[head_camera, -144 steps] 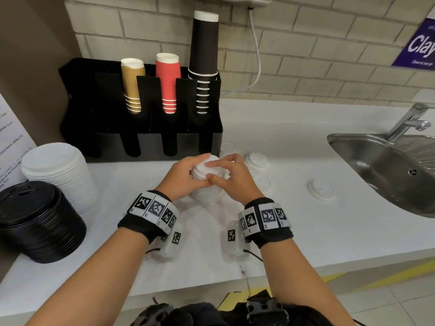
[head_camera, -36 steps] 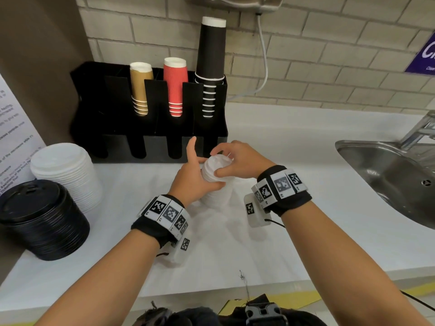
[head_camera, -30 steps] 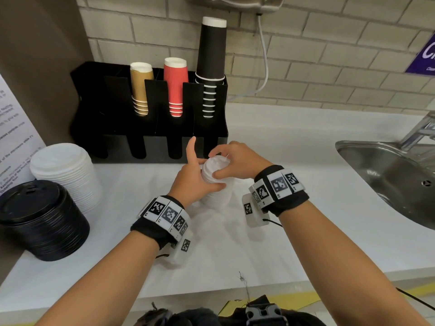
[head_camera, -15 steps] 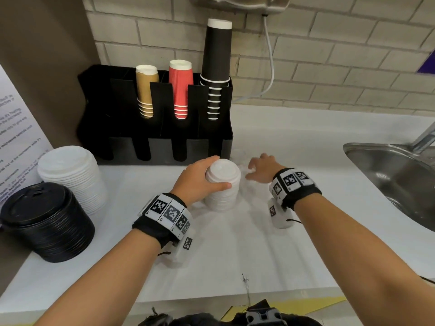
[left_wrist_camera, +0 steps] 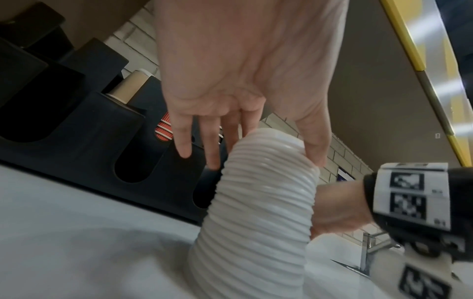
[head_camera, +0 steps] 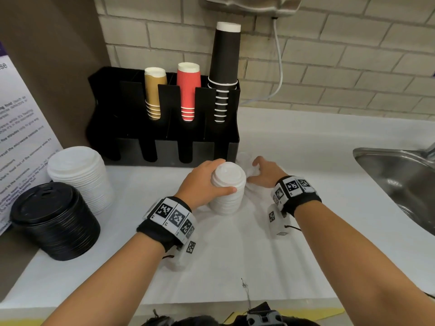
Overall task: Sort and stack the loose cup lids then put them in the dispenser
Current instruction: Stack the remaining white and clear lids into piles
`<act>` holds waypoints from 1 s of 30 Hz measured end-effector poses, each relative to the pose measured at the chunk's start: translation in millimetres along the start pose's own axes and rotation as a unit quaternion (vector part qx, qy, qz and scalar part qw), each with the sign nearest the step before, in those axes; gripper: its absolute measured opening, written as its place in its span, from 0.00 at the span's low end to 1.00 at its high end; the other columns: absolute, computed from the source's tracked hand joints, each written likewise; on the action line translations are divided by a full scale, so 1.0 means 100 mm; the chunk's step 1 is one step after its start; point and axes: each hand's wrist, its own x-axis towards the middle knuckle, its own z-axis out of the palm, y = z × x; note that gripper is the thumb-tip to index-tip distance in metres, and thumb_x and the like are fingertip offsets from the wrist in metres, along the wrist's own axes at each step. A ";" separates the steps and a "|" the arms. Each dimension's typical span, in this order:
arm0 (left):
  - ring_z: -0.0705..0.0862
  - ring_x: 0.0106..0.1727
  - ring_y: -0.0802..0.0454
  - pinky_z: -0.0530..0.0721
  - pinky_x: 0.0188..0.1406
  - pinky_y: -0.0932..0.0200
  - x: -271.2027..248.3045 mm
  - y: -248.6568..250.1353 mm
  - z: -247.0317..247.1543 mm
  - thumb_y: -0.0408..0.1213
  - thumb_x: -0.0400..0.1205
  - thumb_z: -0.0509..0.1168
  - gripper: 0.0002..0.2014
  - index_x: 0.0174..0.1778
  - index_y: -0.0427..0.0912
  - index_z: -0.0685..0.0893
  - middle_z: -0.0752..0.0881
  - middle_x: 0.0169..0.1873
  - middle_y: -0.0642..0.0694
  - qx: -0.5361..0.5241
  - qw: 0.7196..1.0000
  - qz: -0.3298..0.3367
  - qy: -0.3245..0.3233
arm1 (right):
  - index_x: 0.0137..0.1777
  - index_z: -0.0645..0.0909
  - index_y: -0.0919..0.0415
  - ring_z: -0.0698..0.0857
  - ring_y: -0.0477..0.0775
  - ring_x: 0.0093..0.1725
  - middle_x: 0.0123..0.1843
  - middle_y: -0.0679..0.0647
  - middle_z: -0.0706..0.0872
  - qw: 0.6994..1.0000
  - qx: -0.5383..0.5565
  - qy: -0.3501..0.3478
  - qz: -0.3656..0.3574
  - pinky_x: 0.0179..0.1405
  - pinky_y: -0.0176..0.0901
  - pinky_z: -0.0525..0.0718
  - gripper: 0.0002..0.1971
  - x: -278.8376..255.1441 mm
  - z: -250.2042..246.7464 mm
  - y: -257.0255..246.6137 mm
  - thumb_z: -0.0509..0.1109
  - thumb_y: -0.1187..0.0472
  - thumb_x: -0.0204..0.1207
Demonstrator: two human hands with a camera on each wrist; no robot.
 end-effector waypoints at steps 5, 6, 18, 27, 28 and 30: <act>0.74 0.66 0.53 0.69 0.65 0.61 -0.02 0.00 0.05 0.48 0.71 0.79 0.37 0.76 0.52 0.72 0.71 0.65 0.53 0.021 1.000 0.012 0.011 | 0.58 0.78 0.58 0.85 0.56 0.53 0.55 0.56 0.83 0.964 0.245 0.094 0.037 0.54 0.53 0.87 0.22 -0.12 -0.16 -0.12 0.69 0.43 0.73; 0.74 0.66 0.52 0.70 0.66 0.60 -0.02 0.01 0.05 0.47 0.71 0.79 0.38 0.77 0.51 0.72 0.71 0.64 0.53 0.021 1.000 0.013 0.009 | 0.54 0.79 0.56 0.85 0.52 0.48 0.51 0.55 0.84 0.952 0.288 0.099 0.019 0.48 0.50 0.88 0.18 -0.17 -0.19 -0.17 0.70 0.45 0.72; 0.77 0.56 0.61 0.70 0.48 0.75 -0.06 0.00 0.10 0.43 0.67 0.82 0.59 0.86 0.49 0.49 0.75 0.57 0.59 -0.063 0.997 -0.007 0.040 | 0.65 0.82 0.56 0.80 0.44 0.54 0.58 0.49 0.84 0.967 0.126 0.067 -0.211 0.51 0.30 0.73 0.23 -0.63 -0.20 -0.53 0.78 0.54 0.69; 0.78 0.57 0.59 0.73 0.52 0.68 -0.04 -0.02 0.10 0.44 0.66 0.83 0.61 0.86 0.48 0.46 0.77 0.57 0.58 -0.065 0.997 -0.005 0.044 | 0.67 0.81 0.54 0.80 0.51 0.60 0.61 0.53 0.84 0.967 -0.005 0.076 -0.241 0.59 0.38 0.75 0.28 -0.62 -0.18 -0.69 0.78 0.48 0.66; 0.77 0.59 0.58 0.72 0.52 0.69 -0.04 -0.02 0.09 0.44 0.66 0.83 0.59 0.86 0.48 0.50 0.77 0.58 0.57 -0.064 0.997 -0.002 0.041 | 0.67 0.81 0.54 0.80 0.52 0.60 0.61 0.53 0.83 0.968 -0.002 0.077 -0.240 0.59 0.39 0.75 0.29 -0.62 -0.18 -0.68 0.79 0.48 0.66; 0.76 0.61 0.57 0.72 0.55 0.67 -0.05 -0.02 0.08 0.47 0.65 0.83 0.56 0.84 0.49 0.57 0.76 0.62 0.55 -0.057 0.998 0.006 0.035 | 0.67 0.80 0.54 0.80 0.52 0.59 0.61 0.53 0.83 0.968 0.009 0.077 -0.239 0.59 0.39 0.75 0.29 -0.62 -0.17 -0.66 0.79 0.49 0.65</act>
